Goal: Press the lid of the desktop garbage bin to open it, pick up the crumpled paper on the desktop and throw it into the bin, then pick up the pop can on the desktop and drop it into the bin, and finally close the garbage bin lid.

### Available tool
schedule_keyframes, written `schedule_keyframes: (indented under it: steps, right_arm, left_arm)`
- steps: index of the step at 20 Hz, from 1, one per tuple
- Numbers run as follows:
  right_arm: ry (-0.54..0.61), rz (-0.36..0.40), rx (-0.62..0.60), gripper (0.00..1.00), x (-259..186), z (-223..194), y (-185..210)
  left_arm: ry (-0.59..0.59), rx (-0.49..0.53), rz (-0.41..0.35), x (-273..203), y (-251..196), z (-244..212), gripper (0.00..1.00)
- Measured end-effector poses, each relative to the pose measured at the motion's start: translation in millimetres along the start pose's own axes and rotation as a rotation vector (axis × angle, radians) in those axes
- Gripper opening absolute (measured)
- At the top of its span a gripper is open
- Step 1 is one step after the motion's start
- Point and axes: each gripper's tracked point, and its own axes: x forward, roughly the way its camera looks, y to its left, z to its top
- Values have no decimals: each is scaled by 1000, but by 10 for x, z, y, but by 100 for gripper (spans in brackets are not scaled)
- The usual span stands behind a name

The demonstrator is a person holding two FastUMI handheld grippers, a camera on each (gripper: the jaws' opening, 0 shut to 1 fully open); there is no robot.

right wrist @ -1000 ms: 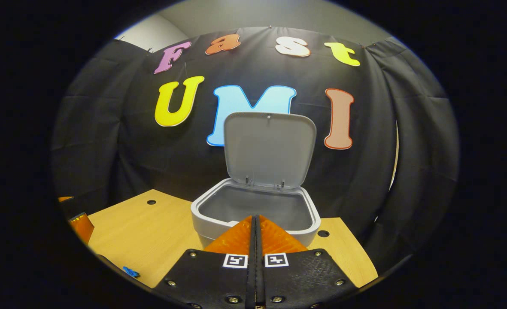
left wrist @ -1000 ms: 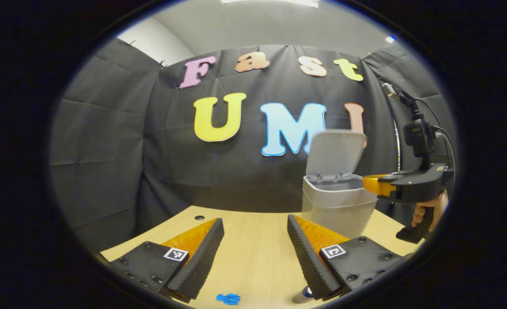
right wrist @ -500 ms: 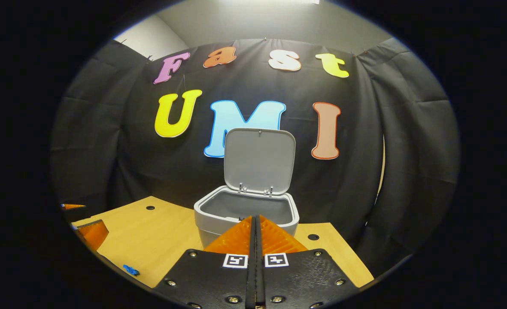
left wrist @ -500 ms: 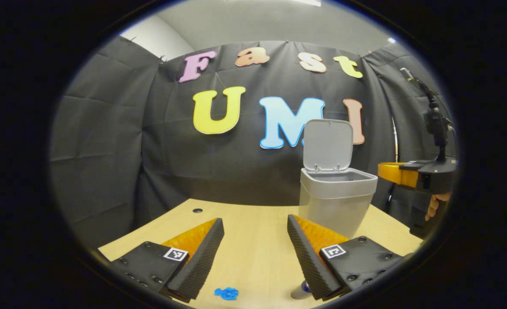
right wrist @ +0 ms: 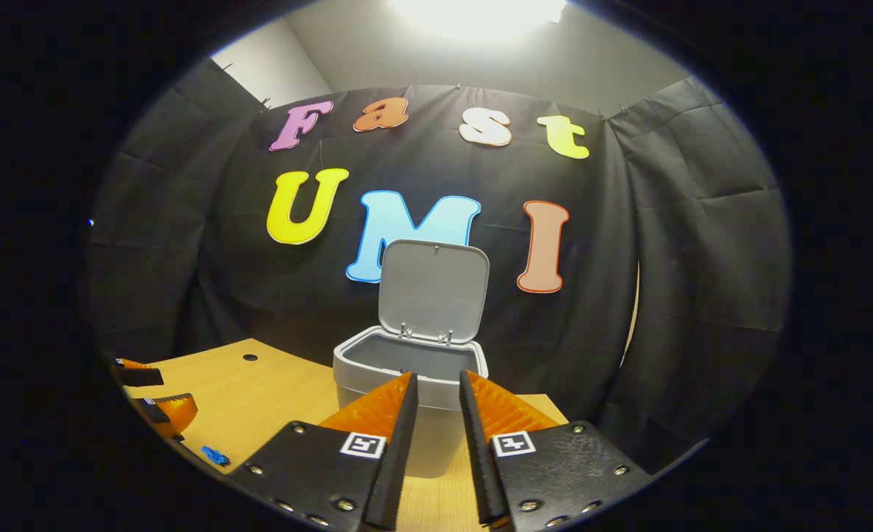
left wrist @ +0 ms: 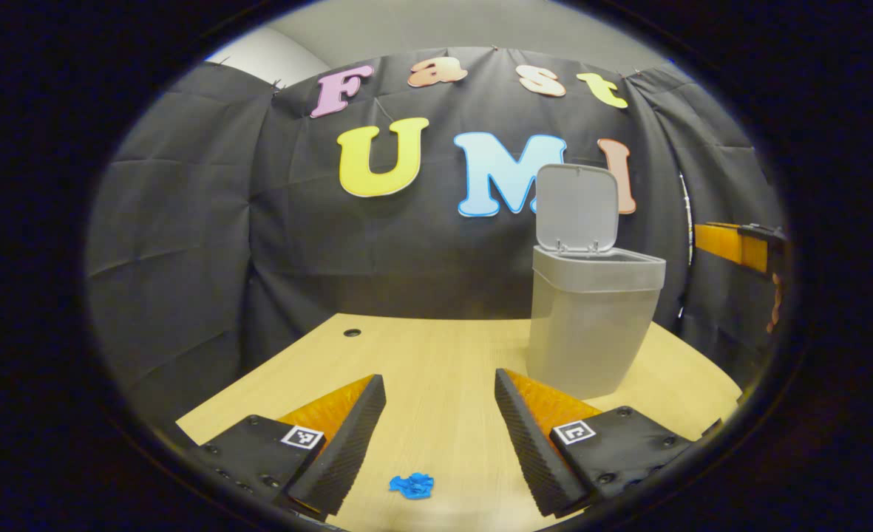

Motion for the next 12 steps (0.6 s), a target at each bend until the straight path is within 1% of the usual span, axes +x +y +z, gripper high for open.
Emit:
schedule_keyframes:
  steps: [1, 2, 3, 5, 6, 7, 8, 9, 10, 11, 12]
  right_arm:
    - [-3, -4, 2, 45, -27, -7, -1]
    - [-9, -10, 6, 47, -60, 15, -14]
    - [-15, -14, 8, 47, -90, 22, -9]
    - [-13, -10, 4, 48, -136, 25, 4]
    - [-9, -15, -5, 71, -168, 24, -8]
    - [-9, -19, -11, 75, -189, 40, -32]
    - [-10, -26, -14, 75, -216, 55, -52]
    - [-9, -34, -11, 76, -227, 49, -73]
    - [-7, -39, -3, 78, -229, 54, -80]
    - [-4, -47, 9, 81, -239, 42, -91]
    - [0, -52, 21, 84, -239, 42, -94]
  left_arm:
    - [17, 7, -5, 16, -16, -84, 99]
    - [34, 15, -10, 36, -26, -167, 97]
    - [52, 24, -14, 55, -37, -257, 99]
    - [96, 33, -11, 133, -16, -461, 99]
    - [116, 28, -10, 170, -3, -553, 94]
    - [137, 21, -7, 196, 26, -662, 99]
    - [156, 13, -2, 230, 56, -749, 96]
    - [177, 7, 3, 252, 93, -853, 100]
    - [196, 4, 4, 269, 113, -943, 100]
    - [216, 3, 7, 287, 149, -1034, 97]
    - [234, -2, 3, 305, 169, -1131, 100]
